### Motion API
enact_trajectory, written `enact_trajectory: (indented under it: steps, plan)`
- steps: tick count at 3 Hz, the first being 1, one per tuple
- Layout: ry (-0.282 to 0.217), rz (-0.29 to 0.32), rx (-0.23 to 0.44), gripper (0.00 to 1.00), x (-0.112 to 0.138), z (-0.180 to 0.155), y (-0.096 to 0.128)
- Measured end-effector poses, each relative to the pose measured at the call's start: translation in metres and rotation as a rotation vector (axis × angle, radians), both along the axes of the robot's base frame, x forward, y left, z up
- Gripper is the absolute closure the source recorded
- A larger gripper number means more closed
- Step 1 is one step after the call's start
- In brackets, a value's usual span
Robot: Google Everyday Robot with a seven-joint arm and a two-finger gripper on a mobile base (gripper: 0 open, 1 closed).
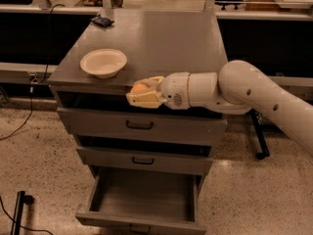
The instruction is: Place orange into bottom drawer
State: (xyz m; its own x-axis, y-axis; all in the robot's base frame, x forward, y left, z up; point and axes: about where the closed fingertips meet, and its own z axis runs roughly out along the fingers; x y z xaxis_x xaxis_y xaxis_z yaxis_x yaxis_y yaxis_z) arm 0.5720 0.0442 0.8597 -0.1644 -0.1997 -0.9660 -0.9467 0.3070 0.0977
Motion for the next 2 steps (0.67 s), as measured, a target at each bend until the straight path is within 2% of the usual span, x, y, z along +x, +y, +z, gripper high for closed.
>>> enact_trajectory:
  steps: [1, 2]
  plan:
    - [-0.053, -0.017, -0.060, 1.00, -0.004, -0.055, -0.015]
    - [-0.190, 0.032, -0.153, 1.00, -0.015, -0.096, -0.030]
